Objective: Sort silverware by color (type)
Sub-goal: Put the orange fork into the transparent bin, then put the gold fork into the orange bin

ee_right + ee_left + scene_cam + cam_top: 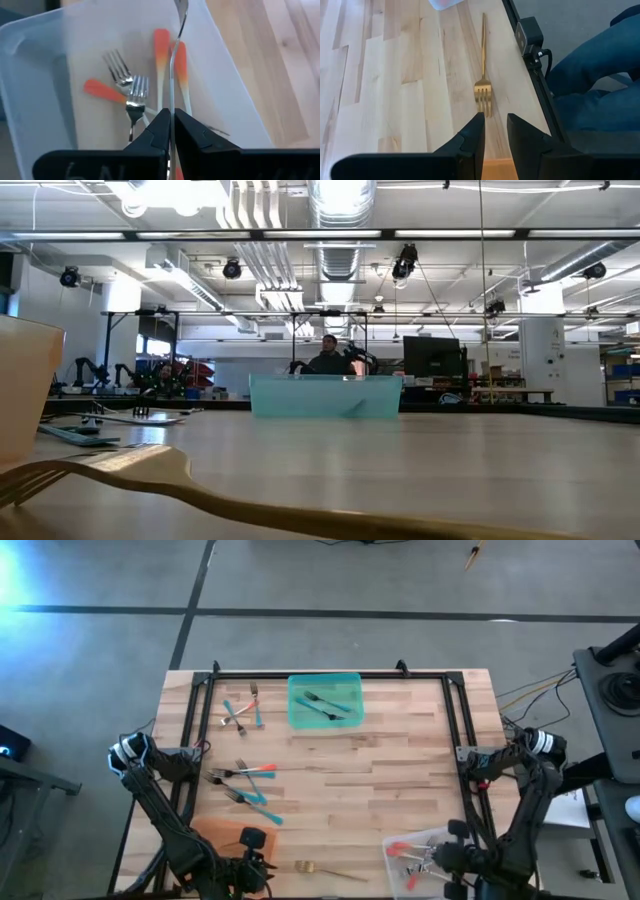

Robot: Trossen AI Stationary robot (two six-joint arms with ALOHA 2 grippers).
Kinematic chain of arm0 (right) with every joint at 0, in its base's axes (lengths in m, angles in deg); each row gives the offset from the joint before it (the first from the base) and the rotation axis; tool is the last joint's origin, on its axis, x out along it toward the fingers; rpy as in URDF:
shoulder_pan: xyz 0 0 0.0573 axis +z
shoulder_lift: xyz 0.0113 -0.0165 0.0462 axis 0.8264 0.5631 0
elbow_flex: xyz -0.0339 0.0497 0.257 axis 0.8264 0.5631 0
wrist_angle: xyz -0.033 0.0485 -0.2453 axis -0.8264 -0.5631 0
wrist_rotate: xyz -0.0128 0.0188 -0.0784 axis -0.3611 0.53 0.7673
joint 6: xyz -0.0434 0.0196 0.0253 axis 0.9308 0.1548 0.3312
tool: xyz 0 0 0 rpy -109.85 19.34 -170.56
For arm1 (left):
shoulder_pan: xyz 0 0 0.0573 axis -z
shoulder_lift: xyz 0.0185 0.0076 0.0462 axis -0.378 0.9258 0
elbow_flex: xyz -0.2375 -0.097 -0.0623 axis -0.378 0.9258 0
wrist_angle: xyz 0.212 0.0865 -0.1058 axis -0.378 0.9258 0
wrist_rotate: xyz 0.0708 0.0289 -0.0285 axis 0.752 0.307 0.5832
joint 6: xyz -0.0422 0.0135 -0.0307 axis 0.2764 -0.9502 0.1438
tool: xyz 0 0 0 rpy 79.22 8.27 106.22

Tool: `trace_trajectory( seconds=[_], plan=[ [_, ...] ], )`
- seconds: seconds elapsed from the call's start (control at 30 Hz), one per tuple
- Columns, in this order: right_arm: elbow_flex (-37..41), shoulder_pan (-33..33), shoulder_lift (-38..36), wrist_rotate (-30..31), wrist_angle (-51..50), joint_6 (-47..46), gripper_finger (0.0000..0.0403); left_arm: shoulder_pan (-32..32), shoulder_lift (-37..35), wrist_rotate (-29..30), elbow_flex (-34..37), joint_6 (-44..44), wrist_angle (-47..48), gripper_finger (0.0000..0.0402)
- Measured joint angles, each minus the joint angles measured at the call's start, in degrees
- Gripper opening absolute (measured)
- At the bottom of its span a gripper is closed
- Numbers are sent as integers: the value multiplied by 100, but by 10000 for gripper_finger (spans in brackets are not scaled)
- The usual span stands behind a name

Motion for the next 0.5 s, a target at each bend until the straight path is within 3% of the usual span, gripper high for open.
trace_trajectory(
  seconds=[0.3, 0.5],
  plan=[
    [27, 0, -2, -361, 8, -971, 49, -7, 0, 0, 0, -2, 0, 65],
    [-305, -160, -2, -296, 131, -1279, 79, -7, 0, 0, 0, -1, -2, 65]
  ],
)
